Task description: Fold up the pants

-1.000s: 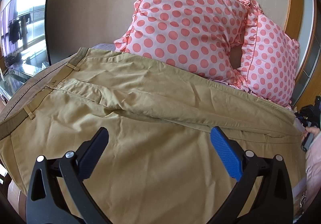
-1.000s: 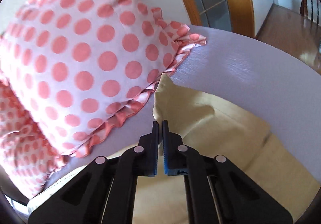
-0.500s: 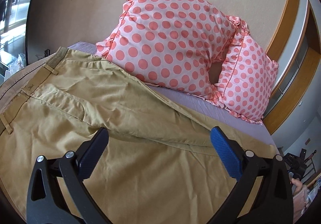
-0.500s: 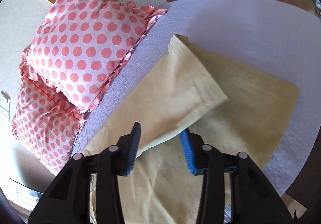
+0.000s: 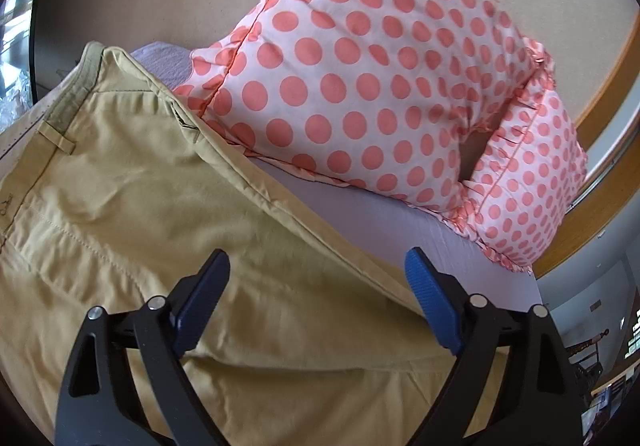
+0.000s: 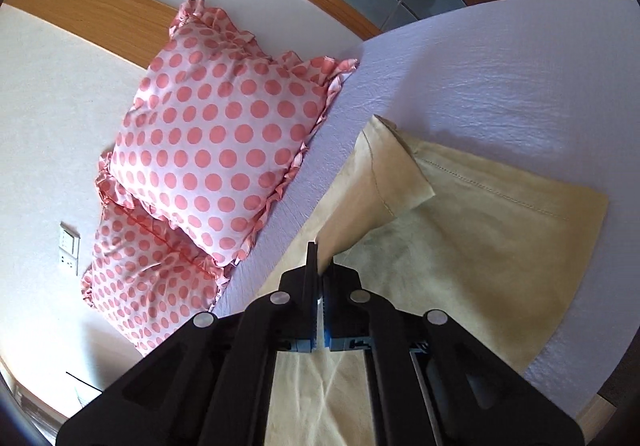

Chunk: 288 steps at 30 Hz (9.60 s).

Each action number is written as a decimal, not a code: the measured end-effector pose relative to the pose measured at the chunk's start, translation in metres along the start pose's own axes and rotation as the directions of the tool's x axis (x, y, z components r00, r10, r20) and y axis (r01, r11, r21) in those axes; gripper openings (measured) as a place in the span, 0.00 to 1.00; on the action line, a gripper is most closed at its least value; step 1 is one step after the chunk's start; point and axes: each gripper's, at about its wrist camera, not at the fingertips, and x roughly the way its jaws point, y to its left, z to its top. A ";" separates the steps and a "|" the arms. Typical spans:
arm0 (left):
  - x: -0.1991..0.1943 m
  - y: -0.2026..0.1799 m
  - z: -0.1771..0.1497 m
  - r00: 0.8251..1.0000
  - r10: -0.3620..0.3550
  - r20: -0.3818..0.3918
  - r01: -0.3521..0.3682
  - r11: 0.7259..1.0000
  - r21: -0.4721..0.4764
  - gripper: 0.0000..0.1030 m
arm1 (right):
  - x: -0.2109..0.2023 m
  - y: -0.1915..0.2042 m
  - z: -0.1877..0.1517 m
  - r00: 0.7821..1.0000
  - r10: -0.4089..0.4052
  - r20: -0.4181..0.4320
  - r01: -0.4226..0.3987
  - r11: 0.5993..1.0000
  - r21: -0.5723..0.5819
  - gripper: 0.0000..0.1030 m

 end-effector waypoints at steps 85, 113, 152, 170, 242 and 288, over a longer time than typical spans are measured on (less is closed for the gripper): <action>-0.214 0.165 -0.216 0.926 0.115 0.359 0.027 0.929 -0.368 0.62 | 0.046 0.179 -0.335 0.671 0.077 -0.737 -0.692 0.421 -0.586 0.76; -0.192 0.170 -0.158 0.946 0.211 0.248 -0.078 0.886 -0.457 0.59 | 0.055 0.176 -0.339 0.638 0.134 -0.758 -0.718 0.459 -0.523 0.79; -0.082 -0.184 -0.232 0.902 -0.326 -0.283 0.431 0.716 0.549 0.56 | 0.070 0.077 -0.125 0.814 0.119 -0.568 -0.365 0.866 -0.342 0.76; -0.011 -0.034 -0.113 0.936 -0.212 -0.282 0.257 0.957 0.132 0.59 | 0.119 0.084 -0.137 0.682 0.126 -0.721 -0.453 0.847 -0.280 0.24; -0.025 -0.098 -0.233 0.948 0.314 0.041 -0.304 0.865 0.399 0.98 | 0.053 0.138 -0.261 0.909 -0.401 -0.115 0.121 0.518 -0.847 0.99; -0.025 -0.098 -0.233 0.948 0.315 0.043 -0.306 0.866 0.397 0.98 | 0.053 0.138 -0.262 0.909 -0.401 -0.113 0.123 0.518 -0.846 0.99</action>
